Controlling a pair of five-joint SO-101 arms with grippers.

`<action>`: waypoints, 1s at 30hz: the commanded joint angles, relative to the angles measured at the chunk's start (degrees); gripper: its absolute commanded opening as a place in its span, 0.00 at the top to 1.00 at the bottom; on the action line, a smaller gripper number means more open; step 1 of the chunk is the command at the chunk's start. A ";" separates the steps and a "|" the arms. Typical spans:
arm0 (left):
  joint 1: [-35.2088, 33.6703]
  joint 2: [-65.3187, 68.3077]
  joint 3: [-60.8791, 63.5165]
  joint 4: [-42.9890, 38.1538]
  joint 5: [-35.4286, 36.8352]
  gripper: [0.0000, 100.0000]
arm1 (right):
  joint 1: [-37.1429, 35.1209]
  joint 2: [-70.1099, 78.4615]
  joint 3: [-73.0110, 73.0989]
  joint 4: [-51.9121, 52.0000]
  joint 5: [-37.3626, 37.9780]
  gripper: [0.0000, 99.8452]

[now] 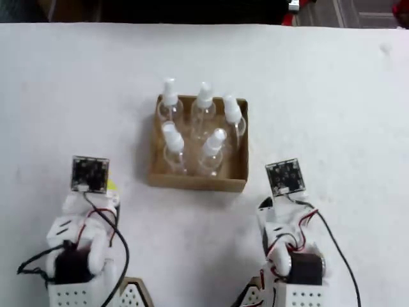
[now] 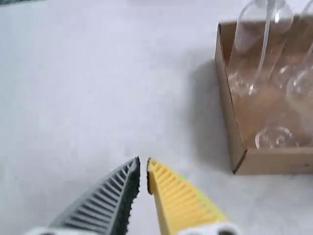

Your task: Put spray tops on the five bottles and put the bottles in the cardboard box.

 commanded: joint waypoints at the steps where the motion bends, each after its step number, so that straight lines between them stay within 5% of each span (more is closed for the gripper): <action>1: 0.31 -0.66 6.24 -1.14 0.18 0.96 | 0.57 -0.40 7.91 -4.35 -0.26 0.86; 9: 0.48 -0.57 9.67 9.67 0.44 0.96 | 1.80 -0.04 9.85 0.31 -0.35 0.86; 20: 0.40 -0.57 9.67 9.32 0.26 0.97 | 22.11 -0.04 9.85 0.31 -0.09 0.86; 30: 0.40 -0.57 9.67 9.32 0.26 0.97 | 23.96 -0.04 9.85 0.31 -0.09 0.86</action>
